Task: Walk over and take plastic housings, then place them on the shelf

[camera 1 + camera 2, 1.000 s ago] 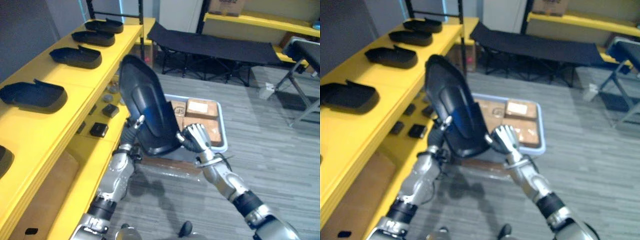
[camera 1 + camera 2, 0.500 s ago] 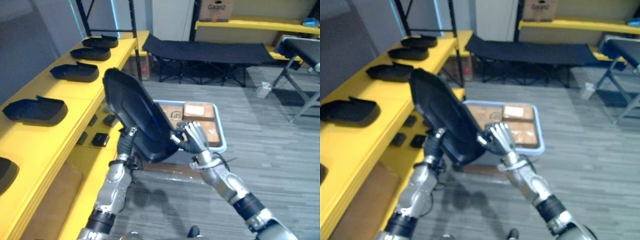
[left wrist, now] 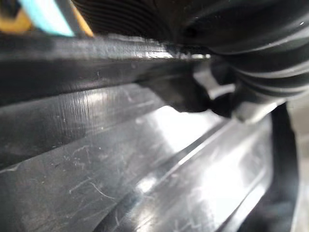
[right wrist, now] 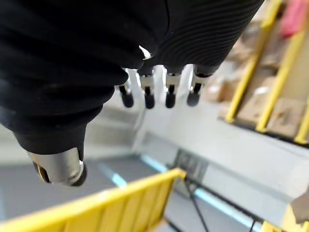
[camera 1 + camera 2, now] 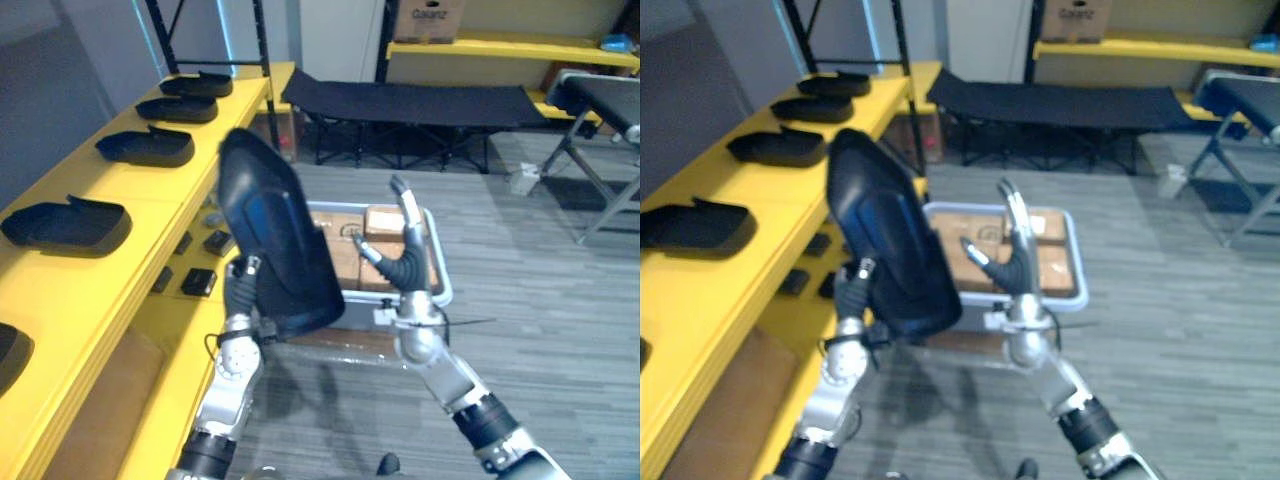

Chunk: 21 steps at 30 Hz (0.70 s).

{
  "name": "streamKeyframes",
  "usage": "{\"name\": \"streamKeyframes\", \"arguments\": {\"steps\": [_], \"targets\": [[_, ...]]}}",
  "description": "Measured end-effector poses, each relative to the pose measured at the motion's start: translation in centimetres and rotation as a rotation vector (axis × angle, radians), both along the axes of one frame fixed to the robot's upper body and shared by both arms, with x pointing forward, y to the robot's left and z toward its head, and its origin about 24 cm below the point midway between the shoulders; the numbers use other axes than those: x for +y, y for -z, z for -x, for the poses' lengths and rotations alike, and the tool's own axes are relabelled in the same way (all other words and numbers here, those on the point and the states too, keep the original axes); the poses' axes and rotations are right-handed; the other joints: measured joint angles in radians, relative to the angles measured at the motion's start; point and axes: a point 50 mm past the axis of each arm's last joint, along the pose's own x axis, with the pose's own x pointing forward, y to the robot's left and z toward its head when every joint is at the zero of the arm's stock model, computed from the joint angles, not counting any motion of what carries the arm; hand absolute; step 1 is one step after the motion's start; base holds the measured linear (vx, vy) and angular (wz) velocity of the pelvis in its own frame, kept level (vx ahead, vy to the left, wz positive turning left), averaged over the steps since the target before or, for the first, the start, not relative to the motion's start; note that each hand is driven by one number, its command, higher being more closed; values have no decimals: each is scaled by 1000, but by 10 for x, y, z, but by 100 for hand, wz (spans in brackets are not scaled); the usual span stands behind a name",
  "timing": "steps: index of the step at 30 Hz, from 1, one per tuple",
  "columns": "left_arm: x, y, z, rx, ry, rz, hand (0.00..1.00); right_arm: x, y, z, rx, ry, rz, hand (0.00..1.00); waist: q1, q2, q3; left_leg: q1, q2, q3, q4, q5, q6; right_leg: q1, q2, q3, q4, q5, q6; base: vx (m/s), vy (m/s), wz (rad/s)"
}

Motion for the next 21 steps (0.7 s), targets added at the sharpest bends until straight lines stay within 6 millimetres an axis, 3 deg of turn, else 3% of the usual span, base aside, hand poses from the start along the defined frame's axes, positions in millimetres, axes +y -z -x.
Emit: {"name": "streamKeyframes", "arguments": {"steps": [4, 7, 10, 13, 16, 18, 21], "targets": [[17, -15, 12, -94, -149, -9, 100, -29, 8, 15, 84, 1, -208, 0, -2, 0, 0, 24, -2, 29, -14, -1, 0, -2, 1, 28, 0, 0, 2, 14, 52, -17], [27, -26, 20, -180, -229, 15, 100, -62, 25, 30, 164, 79, -353, 0, -23, -1, -2, 27, -4, 36, -17, -2, 0, -5, 0, 35, 0, -1, 3, 9, 52, -10], [26, -34, 34, -259, -235, 58, 100, -97, 61, 54, 311, 195, -526, 0, -42, 1, -3, 25, -5, 55, -29, -2, 0, -24, 1, 53, -1, -2, 4, 5, 36, -15], [18, -33, 43, -274, -190, 81, 100, -110, 92, 76, 430, 274, -586, 0, -63, 6, -1, -24, 10, 51, 30, -31, 1, -52, 1, 55, 8, -12, 5, -11, 37, -4], [8, -35, 42, -293, -129, 91, 100, -112, 93, 77, 435, 274, -582, 0, -75, 16, 39, -105, 45, 39, 158, -84, 5, -114, -3, 64, 92, -44, -6, -77, 56, -4], [2, -36, 42, -305, -108, 108, 100, -112, 97, 72, 446, 269, -577, 0, -83, 15, 116, -124, 64, 22, 252, -126, 11, -149, -29, 71, 232, -106, -2, -106, 88, 7], [8, -36, 43, -314, -136, 103, 100, -115, 97, 72, 446, 251, -546, 0, -80, 12, 148, -132, 47, 4, 289, -152, 22, -174, -66, 75, 326, -158, 7, -92, 53, 15]]}}
